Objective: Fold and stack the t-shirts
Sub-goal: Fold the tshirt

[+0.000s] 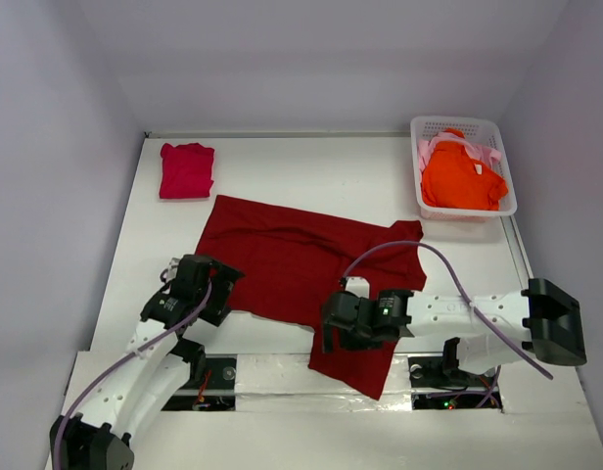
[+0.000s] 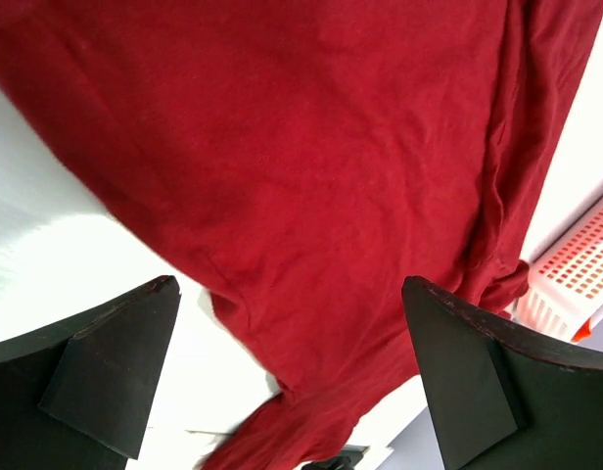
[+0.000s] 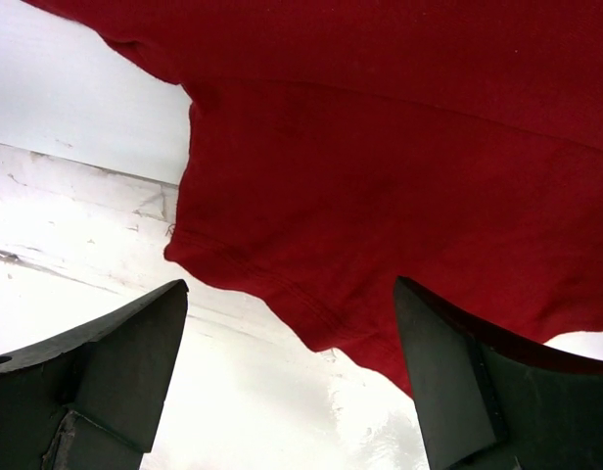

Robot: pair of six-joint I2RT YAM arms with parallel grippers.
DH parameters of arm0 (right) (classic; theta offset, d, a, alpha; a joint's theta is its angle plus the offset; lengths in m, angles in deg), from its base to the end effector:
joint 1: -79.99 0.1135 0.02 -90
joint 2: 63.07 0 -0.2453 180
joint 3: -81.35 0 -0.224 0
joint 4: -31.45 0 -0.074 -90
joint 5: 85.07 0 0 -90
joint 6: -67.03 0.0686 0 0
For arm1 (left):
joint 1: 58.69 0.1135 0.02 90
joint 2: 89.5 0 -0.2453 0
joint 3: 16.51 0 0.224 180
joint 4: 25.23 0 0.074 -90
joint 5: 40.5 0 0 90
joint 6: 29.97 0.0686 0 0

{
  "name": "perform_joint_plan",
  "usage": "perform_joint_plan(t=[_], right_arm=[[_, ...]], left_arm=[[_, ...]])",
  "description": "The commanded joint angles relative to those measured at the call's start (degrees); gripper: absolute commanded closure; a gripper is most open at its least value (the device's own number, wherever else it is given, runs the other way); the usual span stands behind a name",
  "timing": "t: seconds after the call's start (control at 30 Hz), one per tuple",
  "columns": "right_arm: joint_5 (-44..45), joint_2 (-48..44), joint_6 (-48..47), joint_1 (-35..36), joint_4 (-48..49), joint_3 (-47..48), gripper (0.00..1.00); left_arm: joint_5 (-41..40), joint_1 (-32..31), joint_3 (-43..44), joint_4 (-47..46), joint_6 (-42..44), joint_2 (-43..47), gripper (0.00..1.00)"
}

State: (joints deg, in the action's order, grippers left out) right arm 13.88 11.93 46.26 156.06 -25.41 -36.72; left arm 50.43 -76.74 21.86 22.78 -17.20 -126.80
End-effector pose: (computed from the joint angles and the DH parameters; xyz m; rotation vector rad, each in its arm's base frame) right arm 0.0641 0.2142 0.1666 -0.1311 2.8575 0.4164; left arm 0.1386 -0.0464 0.1621 -1.2489 2.2159 -0.7554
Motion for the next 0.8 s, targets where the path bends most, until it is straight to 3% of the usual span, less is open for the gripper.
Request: perform_joint_plan(t=[0.0,0.27,0.57,0.77], right_arm=[[0.28,1.11,0.11,-0.4,-1.66,3.44,0.1],[0.45,0.5,1.52,-0.4,-2.36,4.06,0.1],[0.36,-1.35,1.0,-0.4,-0.96,1.86,0.1],[0.89,-0.74,-0.85,-0.4,-1.22,1.86,0.1]], left_arm=[[-2.16,-0.33,-0.94,-2.23,-1.43,-0.32,0.04],[-2.07,-0.33,-1.12,-3.46,-0.03,-5.32,0.06],[-8.57,-0.33,2.92,-1.0,-1.87,-5.77,0.08],[-8.14,-0.33,1.69,-1.53,-3.8,-6.56,0.08]])
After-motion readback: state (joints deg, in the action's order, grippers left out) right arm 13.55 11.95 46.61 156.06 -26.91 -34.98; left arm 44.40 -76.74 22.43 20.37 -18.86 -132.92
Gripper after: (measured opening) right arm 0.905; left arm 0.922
